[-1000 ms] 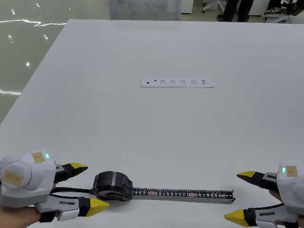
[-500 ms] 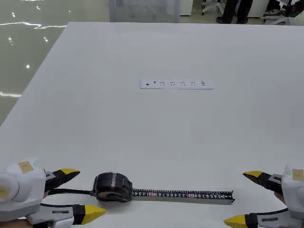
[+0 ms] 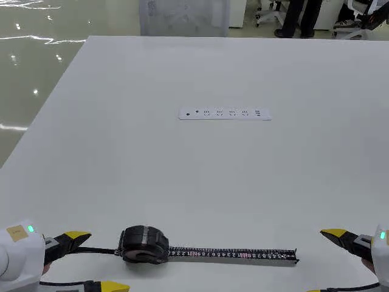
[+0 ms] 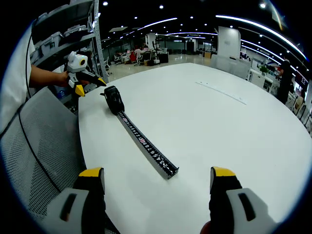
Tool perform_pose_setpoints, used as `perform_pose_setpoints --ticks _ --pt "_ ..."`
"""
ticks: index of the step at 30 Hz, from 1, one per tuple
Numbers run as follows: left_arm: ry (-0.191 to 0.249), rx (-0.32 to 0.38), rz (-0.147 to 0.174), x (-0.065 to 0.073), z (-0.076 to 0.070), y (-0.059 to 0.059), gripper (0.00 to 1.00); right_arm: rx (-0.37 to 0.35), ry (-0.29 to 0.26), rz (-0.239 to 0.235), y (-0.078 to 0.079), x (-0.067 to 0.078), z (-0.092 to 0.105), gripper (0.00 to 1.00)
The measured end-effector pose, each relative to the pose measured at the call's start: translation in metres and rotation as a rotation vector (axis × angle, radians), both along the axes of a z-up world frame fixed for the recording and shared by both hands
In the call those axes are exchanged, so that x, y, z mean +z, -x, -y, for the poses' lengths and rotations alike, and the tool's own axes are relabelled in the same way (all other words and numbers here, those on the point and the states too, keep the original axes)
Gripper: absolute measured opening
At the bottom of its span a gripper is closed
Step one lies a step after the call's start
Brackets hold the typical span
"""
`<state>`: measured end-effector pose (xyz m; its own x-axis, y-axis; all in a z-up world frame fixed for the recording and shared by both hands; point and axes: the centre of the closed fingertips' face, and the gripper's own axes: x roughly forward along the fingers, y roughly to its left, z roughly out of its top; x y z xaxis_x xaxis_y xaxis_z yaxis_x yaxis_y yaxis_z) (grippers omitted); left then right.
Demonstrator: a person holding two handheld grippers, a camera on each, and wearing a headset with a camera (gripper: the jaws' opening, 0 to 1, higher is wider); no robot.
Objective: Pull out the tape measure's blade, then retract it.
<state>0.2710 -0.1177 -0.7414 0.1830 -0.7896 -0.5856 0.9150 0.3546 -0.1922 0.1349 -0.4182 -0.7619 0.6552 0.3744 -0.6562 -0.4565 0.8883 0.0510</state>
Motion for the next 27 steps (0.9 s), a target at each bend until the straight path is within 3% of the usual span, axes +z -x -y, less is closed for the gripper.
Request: perform_pose_setpoints --ticks 12,21,27 --pt "0.0 0.064 -0.029 -0.004 -0.02 0.007 0.82 -0.036 -0.012 0.002 0.01 0.004 -0.001 0.92" --pt "0.004 0.091 -0.002 0.001 -0.027 0.009 0.87 -0.057 -0.022 0.006 0.018 0.007 -0.005 0.93" --pt "0.007 0.11 -0.005 0.001 -0.035 0.012 0.87 -0.066 -0.024 0.009 0.024 0.009 -0.005 0.94"
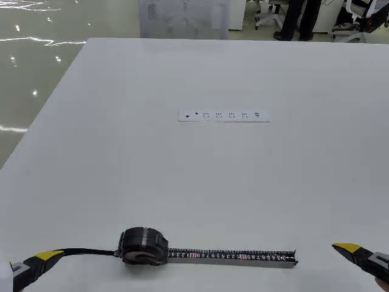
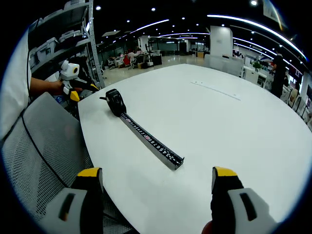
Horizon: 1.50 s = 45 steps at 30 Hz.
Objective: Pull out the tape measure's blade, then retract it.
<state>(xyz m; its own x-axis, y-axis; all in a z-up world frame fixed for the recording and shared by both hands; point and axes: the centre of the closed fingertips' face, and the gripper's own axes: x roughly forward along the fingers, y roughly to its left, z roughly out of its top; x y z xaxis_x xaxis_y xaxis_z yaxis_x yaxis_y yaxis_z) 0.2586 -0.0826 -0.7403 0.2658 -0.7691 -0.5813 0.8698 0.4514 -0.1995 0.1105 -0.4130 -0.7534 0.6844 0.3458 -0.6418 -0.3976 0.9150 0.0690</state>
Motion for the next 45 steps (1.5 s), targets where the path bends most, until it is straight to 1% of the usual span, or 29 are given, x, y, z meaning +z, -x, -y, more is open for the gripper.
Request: perform_pose_setpoints --ticks 10,16,20,23,26,27,38,45 --pt "0.019 0.023 -0.008 0.0 0.001 0.007 0.89 -0.011 -0.003 0.005 0.009 0.003 0.0 0.94" --pt "0.03 0.041 -0.008 0.002 0.001 0.007 0.89 -0.014 -0.01 0.006 0.012 0.003 -0.003 0.95" --pt "0.028 0.043 -0.004 0.002 -0.001 0.007 0.89 -0.024 -0.011 0.01 0.014 0.004 -0.003 0.96" --pt "0.025 0.046 0.001 0.002 -0.003 0.007 0.89 -0.028 -0.016 0.01 0.015 0.003 -0.001 0.96" --pt "0.035 0.06 0.002 0.004 -0.003 0.007 0.89 -0.039 -0.023 0.017 0.015 0.004 -0.001 0.96" --pt "0.039 0.065 -0.004 0.004 -0.003 0.008 0.89 -0.043 -0.026 0.019 0.014 0.004 -0.001 0.96" --pt "0.055 0.084 -0.01 0.004 -0.002 0.009 0.89 -0.049 -0.045 0.021 0.017 0.0 -0.007 0.97" --pt "0.059 0.079 -0.014 0.005 0.0 0.011 0.89 -0.048 -0.05 0.019 0.016 0.001 -0.008 0.97"
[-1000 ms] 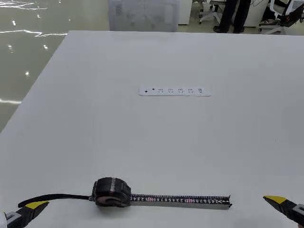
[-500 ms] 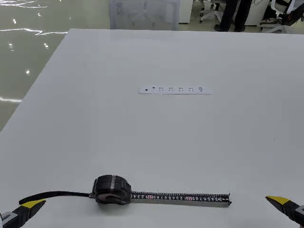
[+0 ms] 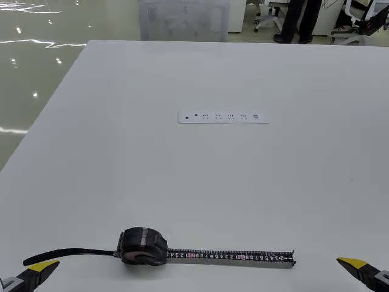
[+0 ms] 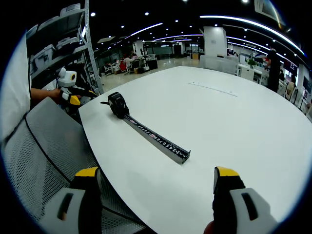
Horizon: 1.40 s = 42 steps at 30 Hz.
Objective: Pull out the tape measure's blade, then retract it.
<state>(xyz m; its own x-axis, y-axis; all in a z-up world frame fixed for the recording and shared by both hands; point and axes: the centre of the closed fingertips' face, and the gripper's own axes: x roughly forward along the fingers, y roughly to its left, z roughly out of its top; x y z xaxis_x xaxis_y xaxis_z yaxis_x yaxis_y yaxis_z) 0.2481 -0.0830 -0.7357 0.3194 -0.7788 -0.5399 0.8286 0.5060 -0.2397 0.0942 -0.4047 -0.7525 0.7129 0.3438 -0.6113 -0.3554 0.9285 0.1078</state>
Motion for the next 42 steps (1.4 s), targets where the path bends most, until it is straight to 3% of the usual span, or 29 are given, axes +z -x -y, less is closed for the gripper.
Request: perform_pose_setpoints --ticks 42 --pt "0.015 0.002 -0.016 0.0015 0.004 0.0017 0.89 0.008 -0.01 -0.003 -0.0003 0.0002 -0.0036 0.98"
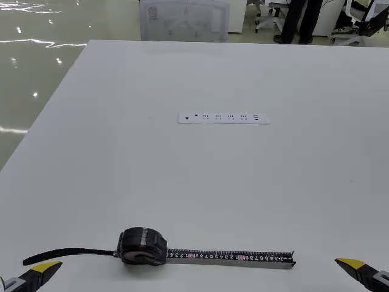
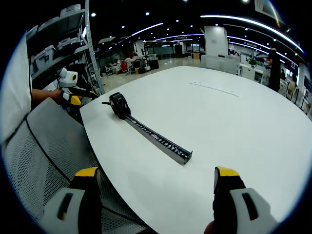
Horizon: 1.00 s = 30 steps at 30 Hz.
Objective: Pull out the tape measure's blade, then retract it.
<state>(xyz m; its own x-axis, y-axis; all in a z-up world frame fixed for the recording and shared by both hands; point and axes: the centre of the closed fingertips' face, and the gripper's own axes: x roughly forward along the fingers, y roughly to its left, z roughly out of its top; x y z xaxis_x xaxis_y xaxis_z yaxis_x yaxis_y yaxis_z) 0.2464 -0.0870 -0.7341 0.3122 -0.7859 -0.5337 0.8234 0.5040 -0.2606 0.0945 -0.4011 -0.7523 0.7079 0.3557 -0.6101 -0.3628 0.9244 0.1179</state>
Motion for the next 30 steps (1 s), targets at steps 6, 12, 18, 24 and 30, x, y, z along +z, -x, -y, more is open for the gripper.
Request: perform_pose_setpoints --ticks 6,12,18,24,30 --pt "0.002 -0.001 -0.001 0.002 0.003 -0.001 0.89 0.0 -0.002 0.0 0.0 0.0 -0.001 0.98" --pt "0.004 -0.002 -0.003 0.003 0.008 -0.002 0.89 -0.002 -0.004 0.0 0.001 -0.001 0.0 0.98" --pt "0.013 -0.008 -0.021 0.003 0.021 -0.001 0.89 0.004 -0.007 0.007 -0.002 0.002 -0.001 0.98" --pt "0.009 -0.005 -0.026 0.002 0.025 -0.003 0.89 0.002 -0.012 0.012 -0.003 0.004 -0.001 0.98" --pt "0.016 -0.006 -0.035 0.003 0.032 -0.004 0.89 0.002 -0.011 0.014 -0.004 0.003 0.0 0.98"
